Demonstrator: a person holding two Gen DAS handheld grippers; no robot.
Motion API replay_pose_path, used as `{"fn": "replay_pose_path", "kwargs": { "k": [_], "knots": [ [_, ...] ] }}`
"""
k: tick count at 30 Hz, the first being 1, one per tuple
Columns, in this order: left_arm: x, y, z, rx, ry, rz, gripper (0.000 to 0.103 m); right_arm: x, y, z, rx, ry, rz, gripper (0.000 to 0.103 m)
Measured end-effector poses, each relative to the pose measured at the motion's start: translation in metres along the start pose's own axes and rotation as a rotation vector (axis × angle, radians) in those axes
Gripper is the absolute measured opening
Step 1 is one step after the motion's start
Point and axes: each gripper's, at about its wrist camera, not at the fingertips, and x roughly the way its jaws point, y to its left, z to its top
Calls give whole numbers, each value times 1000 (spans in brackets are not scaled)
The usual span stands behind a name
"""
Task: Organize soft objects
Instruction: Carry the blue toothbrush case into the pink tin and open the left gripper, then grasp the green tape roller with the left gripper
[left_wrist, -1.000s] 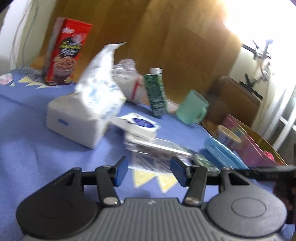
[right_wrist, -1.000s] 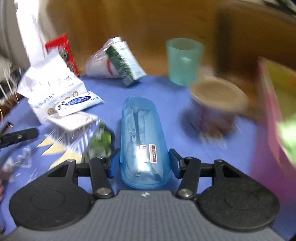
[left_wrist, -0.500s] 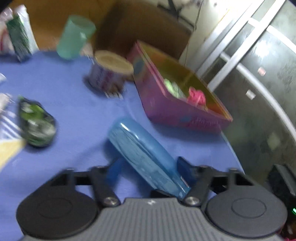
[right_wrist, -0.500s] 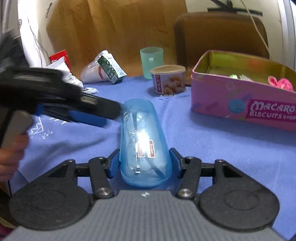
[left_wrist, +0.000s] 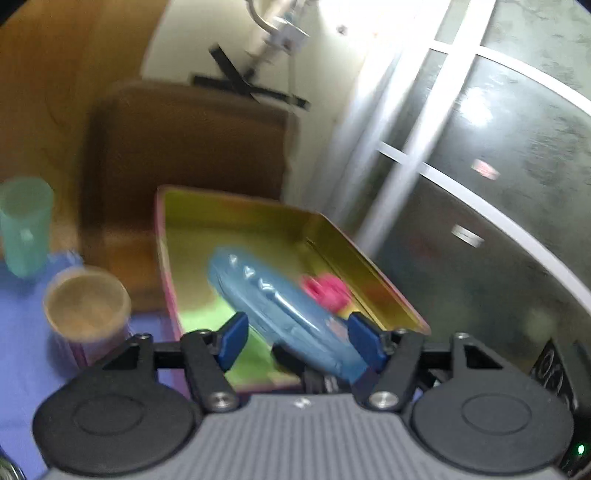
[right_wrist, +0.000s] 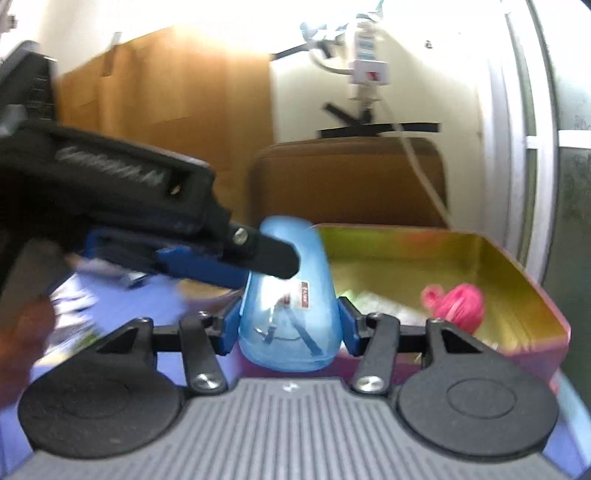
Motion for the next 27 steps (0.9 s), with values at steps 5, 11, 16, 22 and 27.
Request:
{"fn": "replay_pose_path", "kwargs": {
  "k": [5,11,16,22,27],
  "knots": [
    [-14,19,-15,-34,-35,64,62,84,-23,12,-37,76,-96,61],
    [-82,55,-55,-7,-86,103,64,52,-29,1,25,-4,-58,61],
    [-126,81,-92,-30,-96,166,64,-7,-7,-23,73,-84,-69,60],
    [-156,104,-129,-32,-49,238,64,-41,9,-45,200,-87,-29,38],
    [-188,131,-148,-75,-74,298,64,-32,47,-39,171,0,104,39]
  ]
}}
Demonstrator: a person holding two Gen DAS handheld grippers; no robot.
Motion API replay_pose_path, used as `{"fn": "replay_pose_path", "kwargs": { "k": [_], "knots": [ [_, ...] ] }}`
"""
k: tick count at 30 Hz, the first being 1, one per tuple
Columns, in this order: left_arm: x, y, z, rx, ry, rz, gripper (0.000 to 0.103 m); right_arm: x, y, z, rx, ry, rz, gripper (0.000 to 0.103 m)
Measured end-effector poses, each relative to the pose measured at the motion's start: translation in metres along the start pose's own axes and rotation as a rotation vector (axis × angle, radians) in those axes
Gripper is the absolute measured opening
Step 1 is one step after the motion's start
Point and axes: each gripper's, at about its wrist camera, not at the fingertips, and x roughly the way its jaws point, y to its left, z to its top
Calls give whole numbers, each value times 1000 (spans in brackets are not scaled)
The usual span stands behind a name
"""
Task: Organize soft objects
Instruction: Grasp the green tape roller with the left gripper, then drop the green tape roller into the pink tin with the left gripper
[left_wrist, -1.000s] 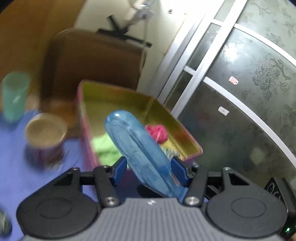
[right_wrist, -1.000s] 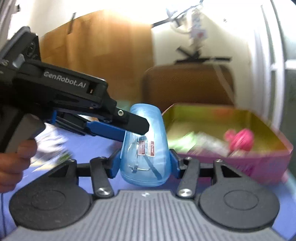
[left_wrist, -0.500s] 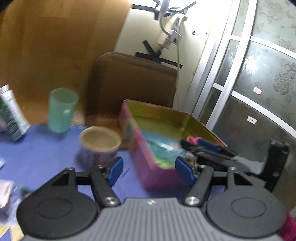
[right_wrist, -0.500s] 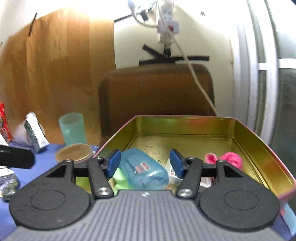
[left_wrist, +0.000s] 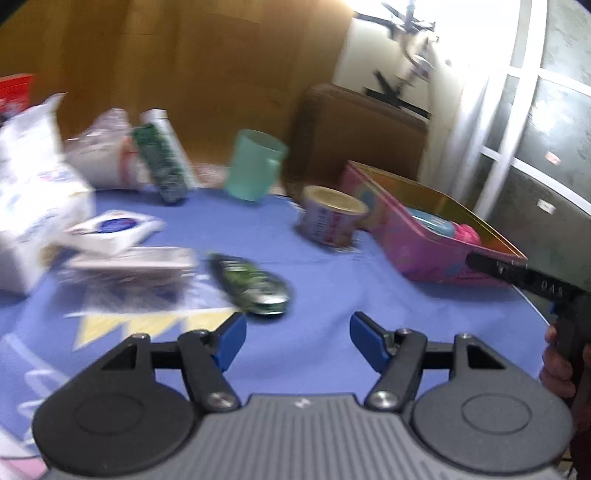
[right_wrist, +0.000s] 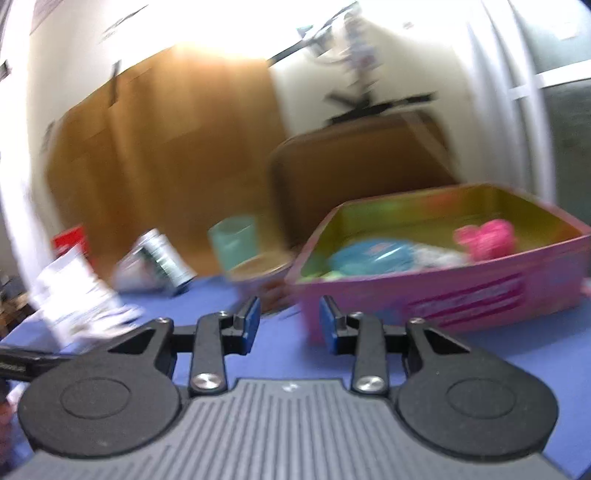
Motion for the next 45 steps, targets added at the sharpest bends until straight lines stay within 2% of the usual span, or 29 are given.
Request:
{"fn": "replay_pose_path", "kwargs": {
  "k": [5,7,8,9,11,14,15,18,22,23,25,26,30,31,33,34,35,38,42,45],
  "knots": [
    [-13,49,-4,-126,-51,107,62,38,60,-7,-128,155,137,42],
    [-10,58,-8,-135,-56,131,62,56,89,-11,-207,198,203,50],
    [-6,63,-12,-150,-47,139,60,67,105,-14,-249,222,226,58],
    [-4,67,-11,-177,-30,120,60,79,118,-17,-281,249,232,61],
    [-7,72,-11,-192,-56,108,60,106,144,-24,-331,320,243,61],
    [-6,74,-11,-197,-48,89,60,141,162,-35,-357,402,193,58],
    [-6,74,-11,-198,-48,87,60,142,162,-36,-355,381,192,52],
    [-3,73,-12,-196,-36,90,62,131,155,-35,-314,384,189,52],
    [1,62,-9,-148,-13,78,64,74,122,-46,-259,344,166,52],
    [4,56,-8,-142,-1,50,64,57,112,-48,-248,328,153,52],
    [14,43,-4,-156,44,-56,64,32,94,-52,-198,325,126,52],
    [23,31,0,-165,83,-131,64,24,87,-53,-168,323,117,52],
    [61,-6,4,-236,229,-336,63,8,65,-55,-71,297,93,51],
    [71,-15,4,-250,269,-369,60,6,62,-55,-55,288,95,51],
    [89,-34,3,-246,326,-415,46,4,59,-56,-39,275,97,51],
    [95,-43,3,-226,336,-411,42,5,59,-56,-39,269,99,51],
    [99,-51,5,-203,337,-402,38,4,60,-56,-51,256,90,51],
    [104,-68,19,-175,322,-432,38,-6,54,-53,-110,189,37,51],
    [108,-106,55,-105,256,-487,38,-23,38,-32,-140,55,-11,51],
    [125,-148,87,-28,198,-482,45,-24,23,-9,-202,-50,-81,51]
  ]
}}
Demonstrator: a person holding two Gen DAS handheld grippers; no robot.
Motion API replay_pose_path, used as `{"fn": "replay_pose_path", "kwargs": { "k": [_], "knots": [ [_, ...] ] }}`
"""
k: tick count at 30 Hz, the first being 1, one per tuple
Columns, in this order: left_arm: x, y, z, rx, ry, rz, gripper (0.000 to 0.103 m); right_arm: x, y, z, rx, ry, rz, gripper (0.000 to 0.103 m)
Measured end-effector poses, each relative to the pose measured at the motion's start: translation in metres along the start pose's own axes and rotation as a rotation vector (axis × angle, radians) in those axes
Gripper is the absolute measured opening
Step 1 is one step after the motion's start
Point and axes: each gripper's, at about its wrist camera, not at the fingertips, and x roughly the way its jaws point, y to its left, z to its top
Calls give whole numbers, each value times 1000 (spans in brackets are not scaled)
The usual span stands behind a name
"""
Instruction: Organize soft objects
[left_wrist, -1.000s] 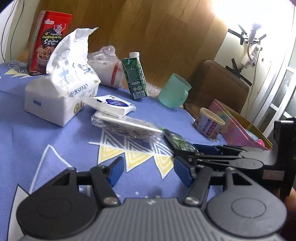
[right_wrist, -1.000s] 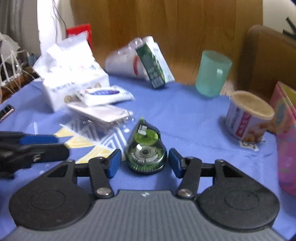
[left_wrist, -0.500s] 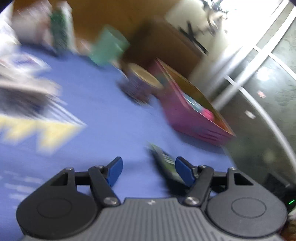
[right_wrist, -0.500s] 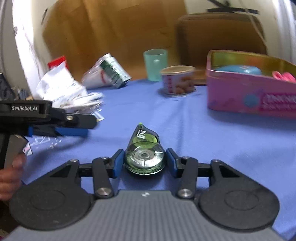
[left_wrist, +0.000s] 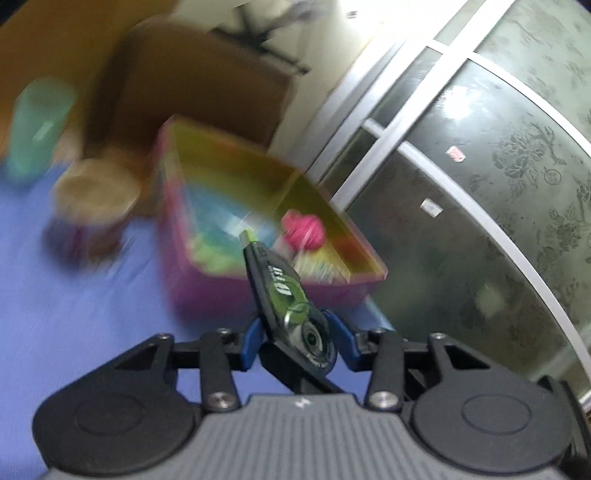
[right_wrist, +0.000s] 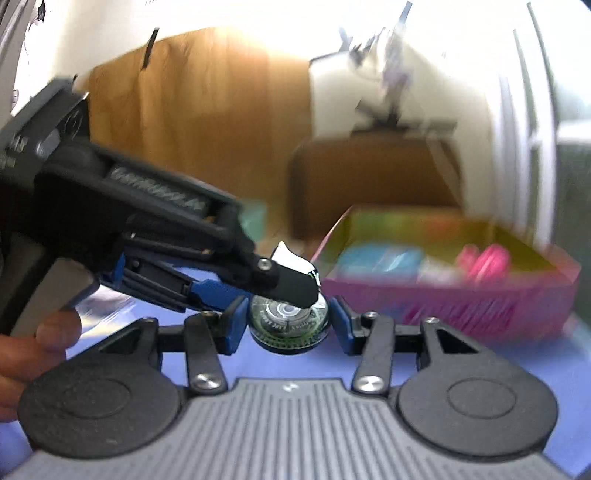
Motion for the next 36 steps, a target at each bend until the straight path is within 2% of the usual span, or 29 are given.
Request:
{"fn": "replay_pose_path", "kwargs": {
  "k": [1,3,5,7,8,9,12,17,21,24,26,28,32,36],
  "knots": [
    [9,-7,11,11,-13,3,52,4,-9,7,-17,-23,-27,52],
    [23,-11,25,7,-34,11,52,22,-30,22,-42,-50,-85,52],
    [24,-8,28,-7,-69,46,53,48,-55,27,-83,-58,-190,52],
    [15,2,21,-32,-85,35,53,74,-78,25,-123,-31,-324,54],
    [9,7,15,-37,-90,39,55,80,-89,24,-108,0,-366,54],
    [4,12,9,-35,-99,62,55,80,-100,22,-64,16,-370,54],
    [-11,23,-10,-4,-116,144,56,59,-111,13,37,-9,-320,54],
    [-37,39,-41,58,-110,223,56,28,-86,-9,99,-20,-267,54],
    [-65,51,-67,72,-110,269,56,26,-53,-17,111,42,-171,55],
    [-98,70,-84,62,-130,336,56,37,-29,-15,96,97,-84,55],
    [-127,86,-94,35,-160,383,58,48,-8,-9,74,117,-17,55],
    [-158,105,-101,-4,-213,441,66,56,17,-7,38,133,47,56],
    [-214,153,-110,-155,-323,573,65,80,68,-1,-35,194,211,62],
    [-242,190,-124,-319,-402,580,64,111,125,4,-149,234,373,75]
  ]
}}
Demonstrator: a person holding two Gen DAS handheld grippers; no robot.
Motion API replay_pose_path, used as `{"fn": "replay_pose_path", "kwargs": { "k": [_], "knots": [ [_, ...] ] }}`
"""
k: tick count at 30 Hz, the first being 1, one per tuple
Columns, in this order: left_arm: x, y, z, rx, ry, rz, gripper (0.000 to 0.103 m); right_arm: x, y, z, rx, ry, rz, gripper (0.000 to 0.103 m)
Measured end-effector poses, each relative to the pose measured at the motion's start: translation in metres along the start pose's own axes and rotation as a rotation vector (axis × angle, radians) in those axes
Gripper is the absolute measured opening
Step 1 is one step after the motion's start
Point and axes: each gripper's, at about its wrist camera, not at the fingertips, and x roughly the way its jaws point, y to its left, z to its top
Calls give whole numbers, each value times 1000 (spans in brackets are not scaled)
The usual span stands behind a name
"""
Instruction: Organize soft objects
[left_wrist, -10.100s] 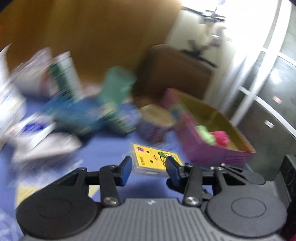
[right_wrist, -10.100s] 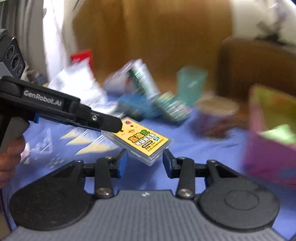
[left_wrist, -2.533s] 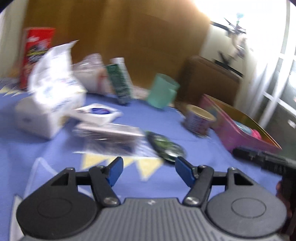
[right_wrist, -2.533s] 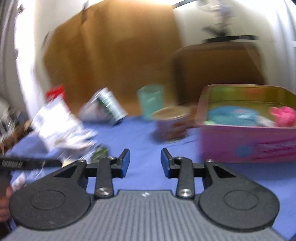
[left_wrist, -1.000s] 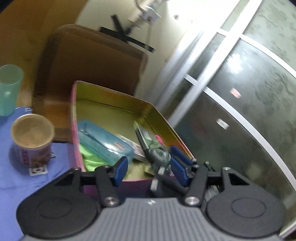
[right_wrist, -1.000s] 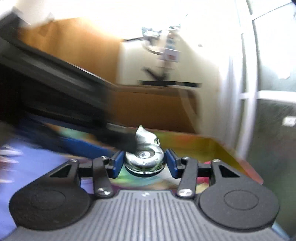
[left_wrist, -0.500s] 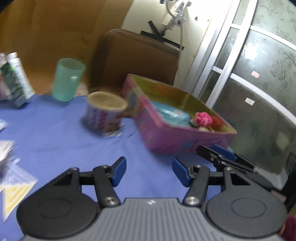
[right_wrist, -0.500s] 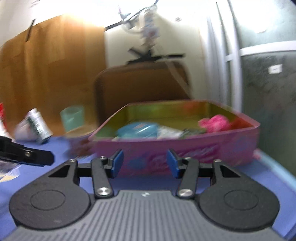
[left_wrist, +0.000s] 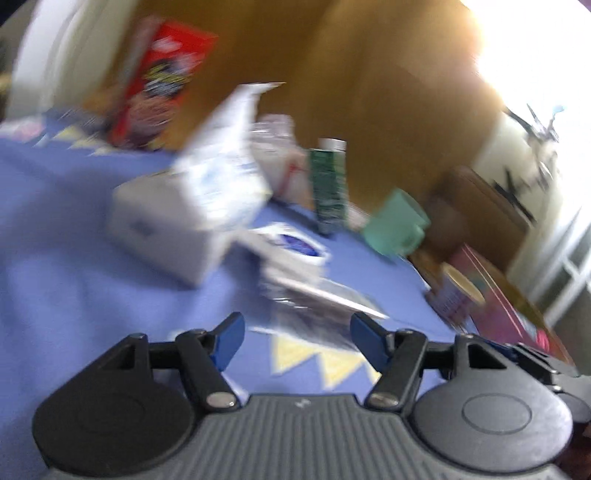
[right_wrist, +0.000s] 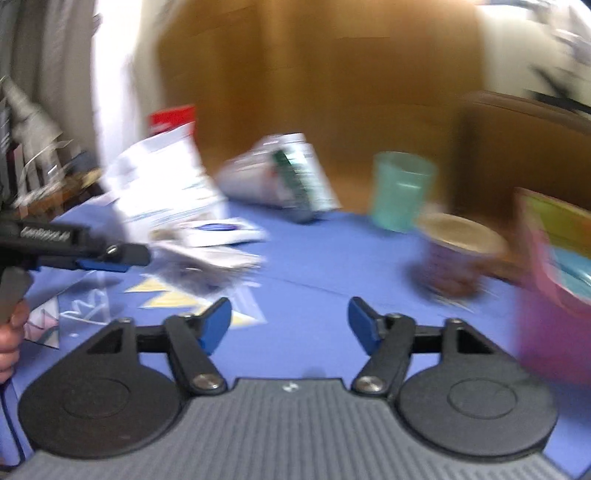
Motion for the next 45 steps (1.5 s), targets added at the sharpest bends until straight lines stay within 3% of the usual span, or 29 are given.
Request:
{"fn": "replay_pose_path", "kwargs": {
  "k": [4,7,8,9,11,12,13,17,19,21,24,27,29,32,36,39,42,45],
  "knots": [
    [1,15,4,-86,0,-38,61,53,35,21,-147,54,74,81],
    [3,14,5,-84,7,-55,61,90,59,24,-333,80,24,80],
    [3,14,4,-81,7,-54,61,99,64,24,-389,80,14,75],
    [3,14,3,-78,8,-54,61,100,64,25,-402,70,29,51],
    [3,14,2,-78,5,-60,61,99,63,30,-384,84,29,40],
    [2,15,3,-80,4,-63,61,90,62,27,-390,67,25,25],
    [2,16,3,-80,5,-66,61,79,61,24,-381,60,23,25],
    [3,10,3,-48,14,-65,61,8,27,9,-108,45,104,23],
    [2,-1,1,-6,15,-73,62,-33,-4,-2,117,27,203,21],
    [5,-18,-5,7,33,-133,65,-66,-37,-16,340,4,276,19],
    [22,-57,-20,47,129,-243,66,-94,-81,-46,567,-1,270,19],
    [40,-96,-36,108,224,-298,66,-112,-107,-70,630,-30,77,37],
    [50,-118,-43,123,290,-324,66,-124,-109,-77,596,-42,21,39],
    [55,-143,-52,139,359,-381,69,-134,-93,-79,477,-63,2,53],
    [60,-161,-65,170,418,-341,79,-135,-56,-80,233,-33,-28,74],
    [61,-169,-74,201,393,-337,79,-116,-32,-83,44,65,-79,76],
    [63,-183,-75,250,388,-298,72,-111,-26,-78,41,80,-83,68],
    [64,-191,-66,225,386,-335,71,-110,-29,-78,61,51,-113,67]
  ]
}}
